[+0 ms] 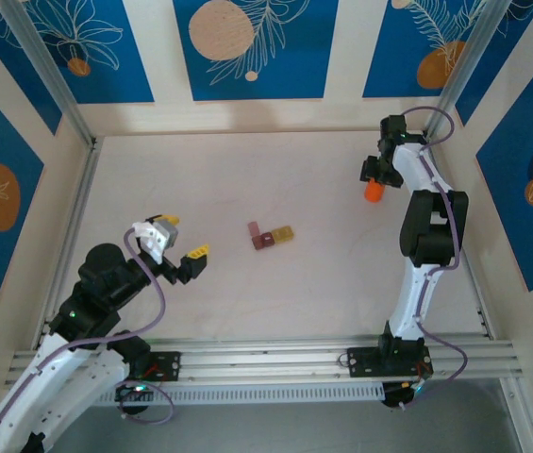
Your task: Sort the pills into containers
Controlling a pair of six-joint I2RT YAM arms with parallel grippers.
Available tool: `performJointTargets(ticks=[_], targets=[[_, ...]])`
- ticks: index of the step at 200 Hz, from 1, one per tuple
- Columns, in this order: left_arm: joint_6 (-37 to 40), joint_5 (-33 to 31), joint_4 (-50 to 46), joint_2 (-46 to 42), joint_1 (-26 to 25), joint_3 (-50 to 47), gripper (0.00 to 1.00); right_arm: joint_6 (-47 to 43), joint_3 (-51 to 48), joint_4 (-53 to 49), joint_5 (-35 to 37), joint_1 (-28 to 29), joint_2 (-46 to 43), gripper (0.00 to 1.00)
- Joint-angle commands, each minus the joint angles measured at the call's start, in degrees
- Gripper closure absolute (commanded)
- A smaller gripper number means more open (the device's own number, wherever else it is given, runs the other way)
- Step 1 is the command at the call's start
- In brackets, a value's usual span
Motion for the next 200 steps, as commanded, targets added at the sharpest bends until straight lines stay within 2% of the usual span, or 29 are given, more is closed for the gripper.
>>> performJointTargets(ticks=[1, 66, 96, 124, 200], targets=[[0.59, 1.36, 1.71, 0.11, 0.34, 0.1, 0.09, -0.47, 1.36, -0.66, -1.6, -0.11, 0.71, 0.39], [0.43, 1.46, 1.77, 0.34, 0.33, 0.1, 0.09, -1.88, 1.18, -0.11, -1.07, -0.38, 1.06, 0.43], [0.42, 1.63, 1.72, 0.51, 0.37, 0.11, 0.09, -2.31, 0.87, 0.02, -1.7, -0.38, 0.53, 0.49], [0.19, 2.05, 1.86, 0.94, 0.33, 0.1, 0.09, -2.82, -0.36, 0.75, -2.29, -0.2, -1.33, 0.56], [-1.54, 6.63, 4.79, 3.08, 0.4, -0.25, 0.09, -4.43, -1.65, -1.82, -0.09, 2.84, -9.54, 0.61]])
